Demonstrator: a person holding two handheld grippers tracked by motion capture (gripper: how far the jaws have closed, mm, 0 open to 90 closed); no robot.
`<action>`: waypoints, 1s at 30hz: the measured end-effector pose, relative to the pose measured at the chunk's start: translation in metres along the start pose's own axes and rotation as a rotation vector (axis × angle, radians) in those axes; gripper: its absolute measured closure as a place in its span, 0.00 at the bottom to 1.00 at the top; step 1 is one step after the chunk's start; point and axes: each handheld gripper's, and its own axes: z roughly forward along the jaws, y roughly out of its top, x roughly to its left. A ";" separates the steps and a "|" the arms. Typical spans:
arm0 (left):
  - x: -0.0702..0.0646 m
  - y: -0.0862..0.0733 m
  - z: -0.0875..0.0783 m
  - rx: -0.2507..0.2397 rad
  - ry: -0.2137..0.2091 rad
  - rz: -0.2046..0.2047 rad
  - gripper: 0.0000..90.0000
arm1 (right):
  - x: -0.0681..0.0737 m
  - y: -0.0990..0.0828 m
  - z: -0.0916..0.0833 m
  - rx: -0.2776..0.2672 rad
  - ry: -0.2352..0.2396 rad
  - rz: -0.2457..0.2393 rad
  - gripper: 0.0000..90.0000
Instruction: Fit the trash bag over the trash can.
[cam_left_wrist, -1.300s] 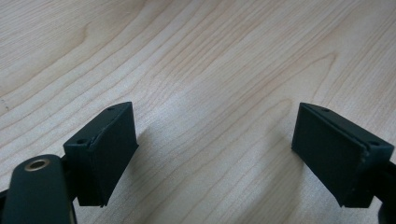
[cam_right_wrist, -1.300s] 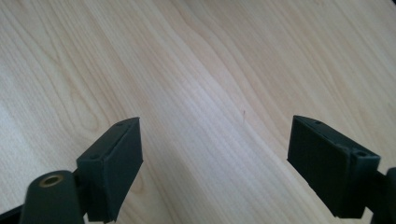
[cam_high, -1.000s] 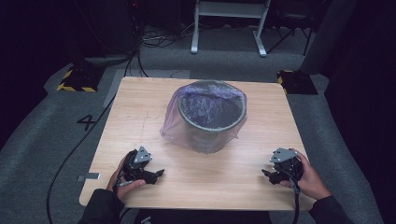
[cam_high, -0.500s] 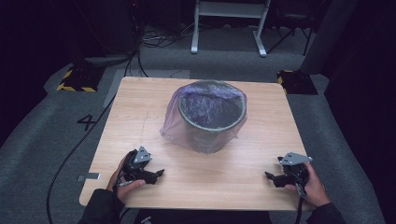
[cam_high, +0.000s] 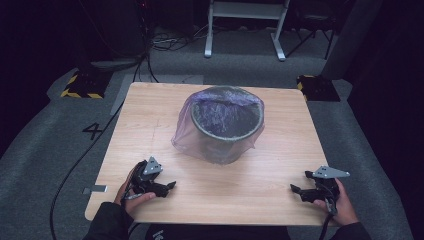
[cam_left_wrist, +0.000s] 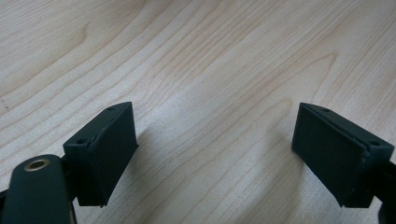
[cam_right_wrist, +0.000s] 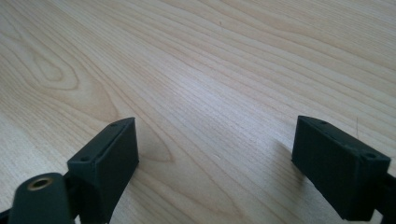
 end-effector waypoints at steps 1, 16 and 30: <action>0.000 0.000 0.000 0.000 0.000 0.000 0.15 | 0.000 0.000 0.000 0.000 0.000 0.000 0.16; 0.000 0.000 0.000 -0.001 0.002 0.003 0.15 | 0.000 0.000 0.000 0.000 -0.007 0.007 0.16; 0.000 0.000 0.001 -0.001 -0.005 0.002 0.14 | 0.000 0.000 0.000 0.000 -0.008 0.008 0.16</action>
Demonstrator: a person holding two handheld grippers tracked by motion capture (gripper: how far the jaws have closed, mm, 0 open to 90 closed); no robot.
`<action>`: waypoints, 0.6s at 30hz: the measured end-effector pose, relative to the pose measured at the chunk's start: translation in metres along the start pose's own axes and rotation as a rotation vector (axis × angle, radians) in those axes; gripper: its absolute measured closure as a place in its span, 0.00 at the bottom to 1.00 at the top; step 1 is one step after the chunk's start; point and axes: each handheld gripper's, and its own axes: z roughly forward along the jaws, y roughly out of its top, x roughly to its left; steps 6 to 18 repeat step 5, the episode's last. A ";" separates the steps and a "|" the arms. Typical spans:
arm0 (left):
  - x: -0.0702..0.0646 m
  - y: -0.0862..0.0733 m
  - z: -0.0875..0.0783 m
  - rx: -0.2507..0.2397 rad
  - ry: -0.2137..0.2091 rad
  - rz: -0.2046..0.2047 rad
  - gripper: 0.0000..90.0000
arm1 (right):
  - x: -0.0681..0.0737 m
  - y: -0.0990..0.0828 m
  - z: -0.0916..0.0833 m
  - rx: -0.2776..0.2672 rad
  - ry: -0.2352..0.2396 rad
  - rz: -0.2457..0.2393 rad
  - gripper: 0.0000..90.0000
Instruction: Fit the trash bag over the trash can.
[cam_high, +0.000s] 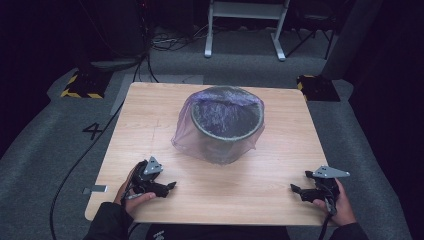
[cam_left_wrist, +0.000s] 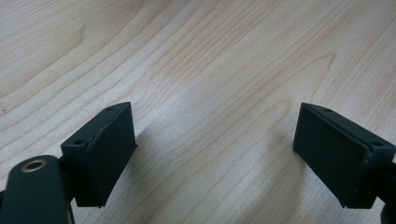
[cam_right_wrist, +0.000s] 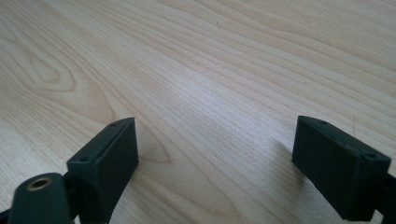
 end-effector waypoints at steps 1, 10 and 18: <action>0.000 0.000 0.000 0.000 0.000 0.000 0.14 | 0.000 0.000 0.000 0.000 0.000 0.000 0.16; 0.000 0.000 0.000 0.000 -0.001 0.000 0.14 | 0.000 0.000 0.000 0.000 0.001 -0.001 0.16; 0.000 0.000 0.000 0.000 -0.001 0.000 0.14 | 0.000 0.000 0.000 0.000 0.001 -0.001 0.16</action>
